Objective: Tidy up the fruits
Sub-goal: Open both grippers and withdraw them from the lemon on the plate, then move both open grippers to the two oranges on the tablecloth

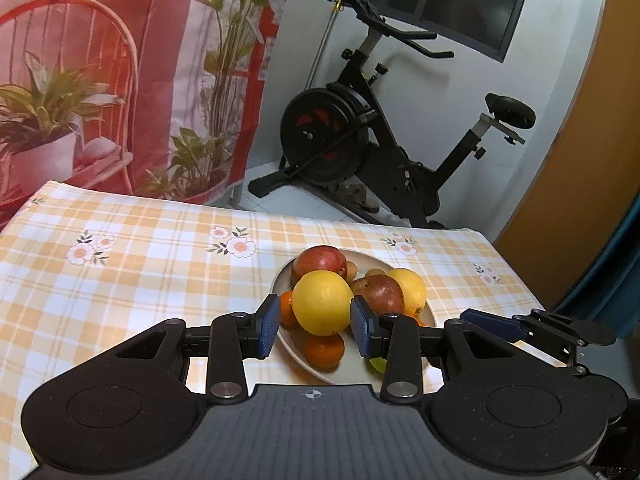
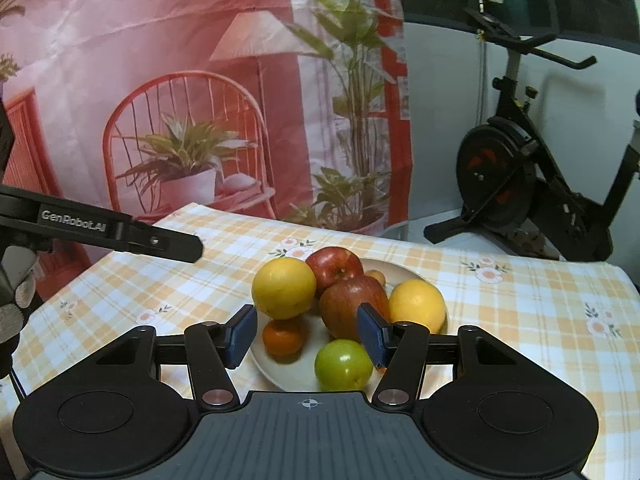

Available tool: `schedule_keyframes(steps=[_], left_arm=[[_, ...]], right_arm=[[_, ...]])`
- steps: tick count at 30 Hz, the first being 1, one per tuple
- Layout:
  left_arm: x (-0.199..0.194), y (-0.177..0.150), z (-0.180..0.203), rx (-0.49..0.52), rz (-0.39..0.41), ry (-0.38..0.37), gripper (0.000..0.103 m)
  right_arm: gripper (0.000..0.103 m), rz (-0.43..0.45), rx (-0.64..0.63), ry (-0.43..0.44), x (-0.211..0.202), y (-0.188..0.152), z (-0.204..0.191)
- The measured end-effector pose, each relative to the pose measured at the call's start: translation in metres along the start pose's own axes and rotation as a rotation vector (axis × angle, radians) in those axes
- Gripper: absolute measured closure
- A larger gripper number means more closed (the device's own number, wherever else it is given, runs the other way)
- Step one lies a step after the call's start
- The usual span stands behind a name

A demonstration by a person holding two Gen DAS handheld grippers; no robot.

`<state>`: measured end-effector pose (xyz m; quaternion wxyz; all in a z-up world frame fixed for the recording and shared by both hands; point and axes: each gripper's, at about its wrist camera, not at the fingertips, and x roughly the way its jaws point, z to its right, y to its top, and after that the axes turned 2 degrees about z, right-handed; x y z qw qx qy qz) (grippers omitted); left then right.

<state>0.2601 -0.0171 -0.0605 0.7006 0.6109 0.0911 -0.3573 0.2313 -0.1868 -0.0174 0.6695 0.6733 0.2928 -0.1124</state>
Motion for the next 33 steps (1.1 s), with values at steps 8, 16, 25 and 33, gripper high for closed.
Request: schedule_keyframes(steps=[8,16,25,33], left_arm=[[-0.024,-0.02,0.017,0.02,0.04,0.049,0.062],[-0.045,-0.041,0.034,0.045,0.075,0.056,0.062],[-0.05,-0.069,0.044,0.042,0.049,0.022,0.062],[-0.046,-0.091,0.052,0.059,0.022,0.021,0.062]], right_arm=[[0.05,0.033,0.044,-0.022,-0.026,-0.018,0.004],[0.051,0.052,0.051,-0.05,-0.049,-0.04,0.003],[0.051,0.054,0.076,-0.084,-0.071,-0.07,0.008],[0.051,0.038,0.098,-0.094,-0.081,-0.092,0.009]])
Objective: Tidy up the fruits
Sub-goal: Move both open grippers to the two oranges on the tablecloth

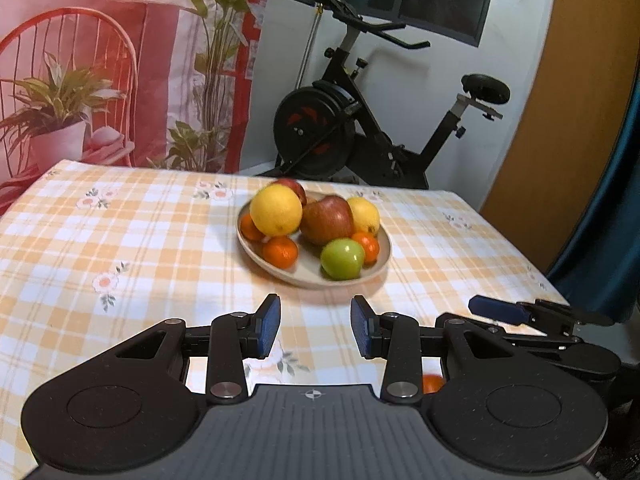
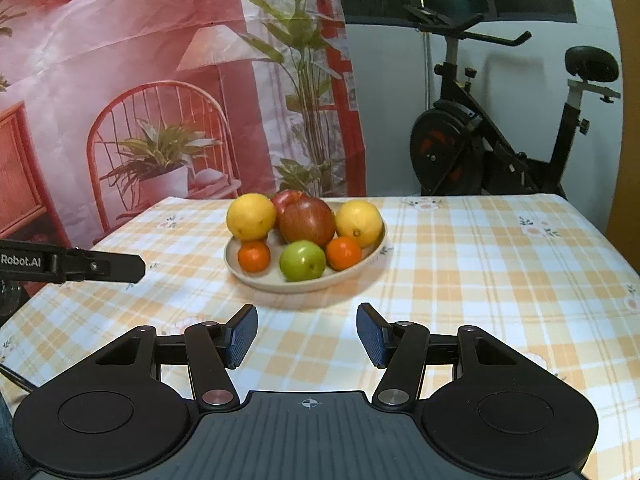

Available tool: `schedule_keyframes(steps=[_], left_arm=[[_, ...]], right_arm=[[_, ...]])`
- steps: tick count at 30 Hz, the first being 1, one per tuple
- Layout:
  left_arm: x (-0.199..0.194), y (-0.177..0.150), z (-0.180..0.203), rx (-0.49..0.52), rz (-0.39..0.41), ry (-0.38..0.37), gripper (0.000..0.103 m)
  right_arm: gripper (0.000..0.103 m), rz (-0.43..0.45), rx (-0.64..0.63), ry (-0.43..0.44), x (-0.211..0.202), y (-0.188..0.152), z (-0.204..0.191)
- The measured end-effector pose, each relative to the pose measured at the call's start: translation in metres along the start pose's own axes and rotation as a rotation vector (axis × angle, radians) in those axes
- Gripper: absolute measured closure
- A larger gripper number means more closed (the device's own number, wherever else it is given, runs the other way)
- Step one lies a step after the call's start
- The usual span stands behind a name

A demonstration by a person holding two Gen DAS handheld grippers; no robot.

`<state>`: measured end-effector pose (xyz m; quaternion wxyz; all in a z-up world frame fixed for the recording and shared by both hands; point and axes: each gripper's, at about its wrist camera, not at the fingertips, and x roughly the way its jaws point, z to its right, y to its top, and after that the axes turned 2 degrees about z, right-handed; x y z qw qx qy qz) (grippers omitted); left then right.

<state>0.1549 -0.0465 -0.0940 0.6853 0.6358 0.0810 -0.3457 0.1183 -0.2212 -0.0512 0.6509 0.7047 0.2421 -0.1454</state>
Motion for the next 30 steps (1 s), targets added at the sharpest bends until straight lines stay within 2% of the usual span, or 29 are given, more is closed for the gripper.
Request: schedule_keyframes(steps=[18,30], left_arm=[[0.007,-0.046,0.032,0.101,-0.162,-0.208,0.062],[0.022,-0.059,0.046,0.148,-0.229,-0.24,0.062]], right_arm=[[0.051,-0.045,0.025,-0.041,-0.009,-0.018,0.009],[0.051,-0.052,0.044,-0.038,-0.009,-0.022,0.013]])
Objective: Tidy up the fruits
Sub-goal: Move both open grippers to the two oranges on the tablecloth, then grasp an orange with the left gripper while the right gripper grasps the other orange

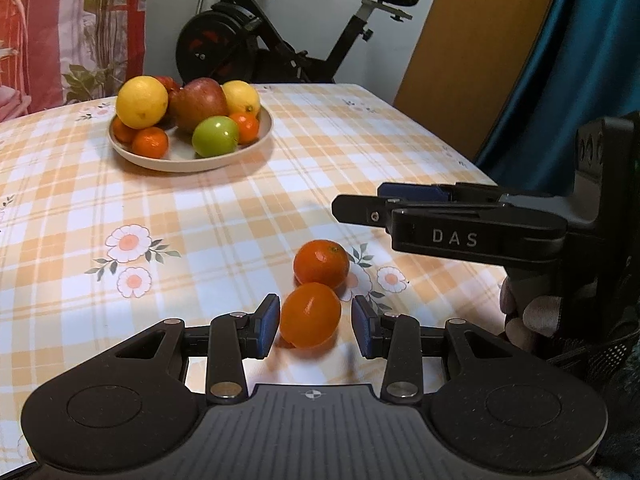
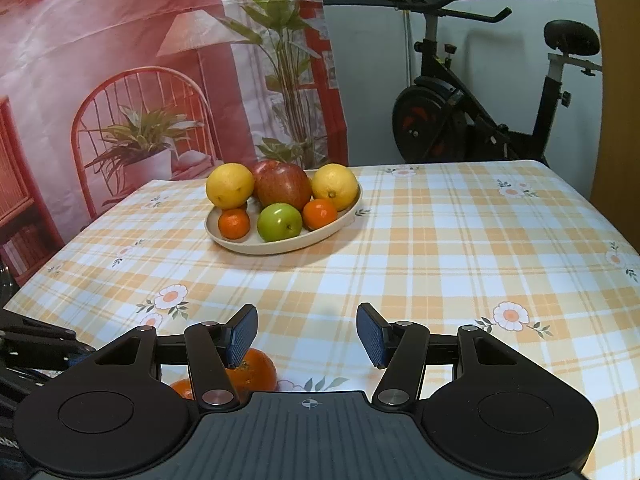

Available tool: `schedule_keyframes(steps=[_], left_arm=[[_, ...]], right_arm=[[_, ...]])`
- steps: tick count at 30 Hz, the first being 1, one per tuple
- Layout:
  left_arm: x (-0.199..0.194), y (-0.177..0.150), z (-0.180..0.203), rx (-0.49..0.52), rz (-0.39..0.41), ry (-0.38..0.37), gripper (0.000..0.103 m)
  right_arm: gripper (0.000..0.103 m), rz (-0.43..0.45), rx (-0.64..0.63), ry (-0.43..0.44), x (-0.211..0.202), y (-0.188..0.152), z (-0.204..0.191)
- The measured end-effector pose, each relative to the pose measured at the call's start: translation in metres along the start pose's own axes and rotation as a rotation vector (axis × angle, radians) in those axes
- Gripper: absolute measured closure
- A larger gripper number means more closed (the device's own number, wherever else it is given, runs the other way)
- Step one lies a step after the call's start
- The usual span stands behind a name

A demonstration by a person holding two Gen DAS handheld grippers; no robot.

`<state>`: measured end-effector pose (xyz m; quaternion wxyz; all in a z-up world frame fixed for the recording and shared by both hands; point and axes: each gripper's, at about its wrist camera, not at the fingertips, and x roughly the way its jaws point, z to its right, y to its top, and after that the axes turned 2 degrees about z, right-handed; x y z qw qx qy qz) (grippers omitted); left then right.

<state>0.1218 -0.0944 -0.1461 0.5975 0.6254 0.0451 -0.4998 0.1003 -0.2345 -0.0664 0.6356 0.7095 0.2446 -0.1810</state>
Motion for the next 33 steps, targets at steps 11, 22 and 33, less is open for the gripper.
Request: schedule_keyframes(steps=[11,22,33], left_arm=[[0.011,-0.001,0.002,0.023,-0.024,0.018,0.062],[-0.002,0.002,-0.021,-0.075,0.026,0.079,0.067],[-0.011,0.007,-0.038,-0.134,0.069,0.149,0.067]], right_arm=[[0.051,-0.01,0.015,0.009,0.003,-0.003,0.003],[0.051,-0.037,0.009,0.052,0.004,-0.005,-0.003],[0.051,-0.096,-0.024,0.118,0.008,-0.011,-0.016]])
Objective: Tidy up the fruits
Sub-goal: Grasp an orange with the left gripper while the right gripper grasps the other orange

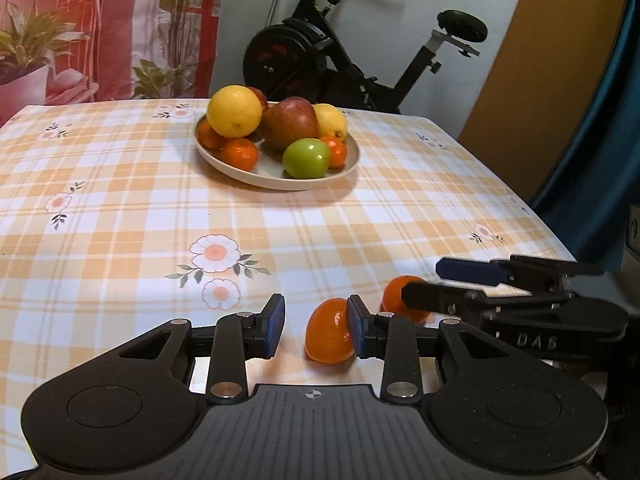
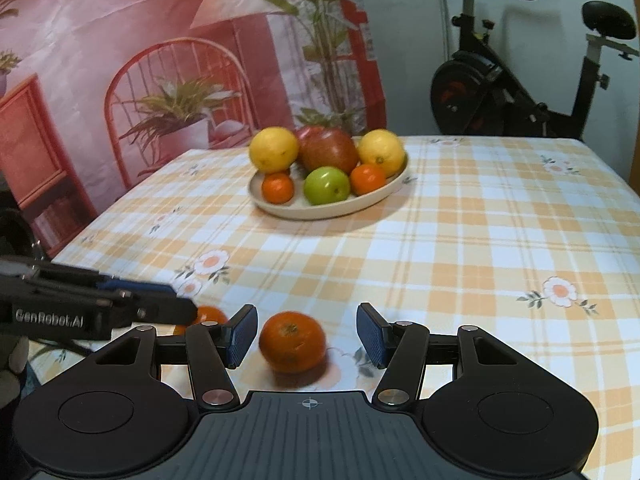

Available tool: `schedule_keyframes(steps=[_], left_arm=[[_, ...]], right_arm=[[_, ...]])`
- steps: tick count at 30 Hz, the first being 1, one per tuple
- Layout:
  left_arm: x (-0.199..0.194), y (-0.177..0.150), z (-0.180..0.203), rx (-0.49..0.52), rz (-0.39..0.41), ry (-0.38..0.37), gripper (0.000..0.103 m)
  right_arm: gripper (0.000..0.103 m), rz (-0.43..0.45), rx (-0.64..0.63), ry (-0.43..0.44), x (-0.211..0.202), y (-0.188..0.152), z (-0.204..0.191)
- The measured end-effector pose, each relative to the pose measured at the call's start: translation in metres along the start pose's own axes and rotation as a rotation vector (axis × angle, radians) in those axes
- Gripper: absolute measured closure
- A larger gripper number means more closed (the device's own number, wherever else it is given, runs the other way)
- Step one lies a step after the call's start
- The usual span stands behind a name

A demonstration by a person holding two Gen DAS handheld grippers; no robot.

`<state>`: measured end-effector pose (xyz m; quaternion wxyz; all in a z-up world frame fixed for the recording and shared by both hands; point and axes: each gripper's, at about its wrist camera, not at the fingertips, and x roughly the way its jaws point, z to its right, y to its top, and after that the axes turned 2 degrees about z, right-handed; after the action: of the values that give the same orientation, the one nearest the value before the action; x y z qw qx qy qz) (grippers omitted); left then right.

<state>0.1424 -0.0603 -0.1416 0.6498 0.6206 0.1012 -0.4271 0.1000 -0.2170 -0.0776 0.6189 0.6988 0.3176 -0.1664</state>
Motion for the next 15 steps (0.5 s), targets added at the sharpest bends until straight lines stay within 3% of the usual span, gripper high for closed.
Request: schedule_keyframes(steps=[4,8,15], left_arm=[[-0.0003,0.0008,-0.0028,-0.012,0.003,0.005,0.067],[-0.0009,0.0003,-0.0039,-0.02,0.004,0.005,0.067],[-0.0007,-0.0012,-0.0004,-0.023,-0.001,-0.031,0.067]], right_arm=[[0.052,-0.035,-0.008,0.023,0.0048,-0.003,-0.0028],[0.066,-0.051,-0.008,0.031,0.0069,-0.0043,-0.0028],[0.067,-0.029,0.0,0.003,0.003,-0.0025,0.0033]])
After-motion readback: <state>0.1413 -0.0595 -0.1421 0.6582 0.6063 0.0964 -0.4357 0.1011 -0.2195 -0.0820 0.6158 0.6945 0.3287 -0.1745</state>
